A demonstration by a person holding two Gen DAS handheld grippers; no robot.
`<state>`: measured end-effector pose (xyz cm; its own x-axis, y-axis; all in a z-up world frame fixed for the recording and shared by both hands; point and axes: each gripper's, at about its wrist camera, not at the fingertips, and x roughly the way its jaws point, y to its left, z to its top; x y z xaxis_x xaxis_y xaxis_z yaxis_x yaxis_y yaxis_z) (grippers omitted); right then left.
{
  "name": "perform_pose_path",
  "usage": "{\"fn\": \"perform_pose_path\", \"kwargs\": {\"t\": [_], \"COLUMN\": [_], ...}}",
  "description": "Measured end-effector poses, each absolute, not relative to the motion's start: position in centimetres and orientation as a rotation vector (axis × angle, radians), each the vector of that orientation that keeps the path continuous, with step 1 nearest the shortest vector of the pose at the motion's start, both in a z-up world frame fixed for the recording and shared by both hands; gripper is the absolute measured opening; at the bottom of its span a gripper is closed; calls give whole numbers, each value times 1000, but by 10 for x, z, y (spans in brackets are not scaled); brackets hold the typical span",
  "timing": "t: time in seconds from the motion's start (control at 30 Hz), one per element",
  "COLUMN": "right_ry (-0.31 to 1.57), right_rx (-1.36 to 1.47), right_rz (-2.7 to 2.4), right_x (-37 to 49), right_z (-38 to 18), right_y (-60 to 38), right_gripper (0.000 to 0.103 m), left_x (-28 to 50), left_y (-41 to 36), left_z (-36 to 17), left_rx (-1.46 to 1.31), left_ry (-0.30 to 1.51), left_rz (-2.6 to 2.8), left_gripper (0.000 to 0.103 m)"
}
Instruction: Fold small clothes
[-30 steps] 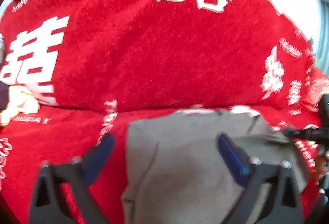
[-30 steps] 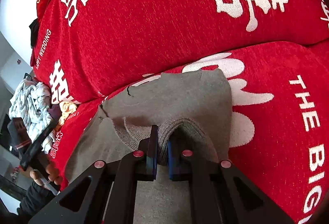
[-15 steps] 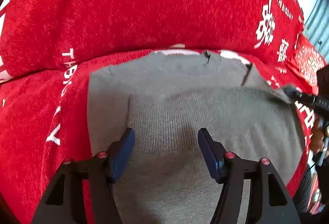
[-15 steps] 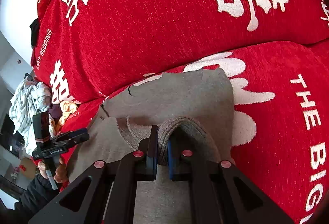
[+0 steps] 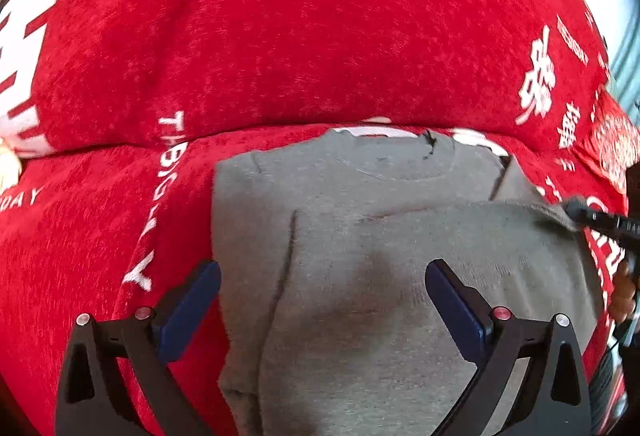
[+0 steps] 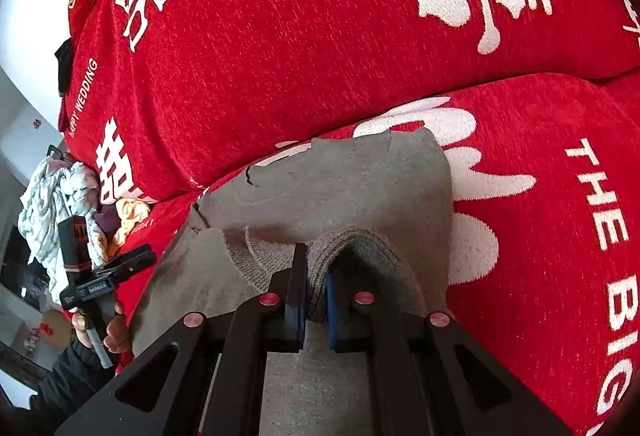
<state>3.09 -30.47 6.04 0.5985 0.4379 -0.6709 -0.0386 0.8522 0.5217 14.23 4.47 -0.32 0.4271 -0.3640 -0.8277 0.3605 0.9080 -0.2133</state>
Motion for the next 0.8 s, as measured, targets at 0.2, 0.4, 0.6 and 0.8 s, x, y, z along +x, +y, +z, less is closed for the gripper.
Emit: {"fn": "perform_pose_path", "kwargs": {"t": [0.2,0.4,0.6,0.8], "right_ry": [895,896,870,825], "right_rx": [487,485,480,511], "right_rz": [290,287,287,293], "right_x": [30,31,29,41], "right_z": [60,59,68,89], "right_y": [-303,-304,-303,-307], "right_gripper": [8,8,8,8], "left_x": [144,144,144,143], "left_y": [32,33,42,45], "left_z": [-20,-13,19,57], "left_rx": [56,31,-13,-45], "left_ry": [1147,1136,1060,971], "left_rz": [-466,-491,-482,-472], "left_gripper": [77,11,8,8]}}
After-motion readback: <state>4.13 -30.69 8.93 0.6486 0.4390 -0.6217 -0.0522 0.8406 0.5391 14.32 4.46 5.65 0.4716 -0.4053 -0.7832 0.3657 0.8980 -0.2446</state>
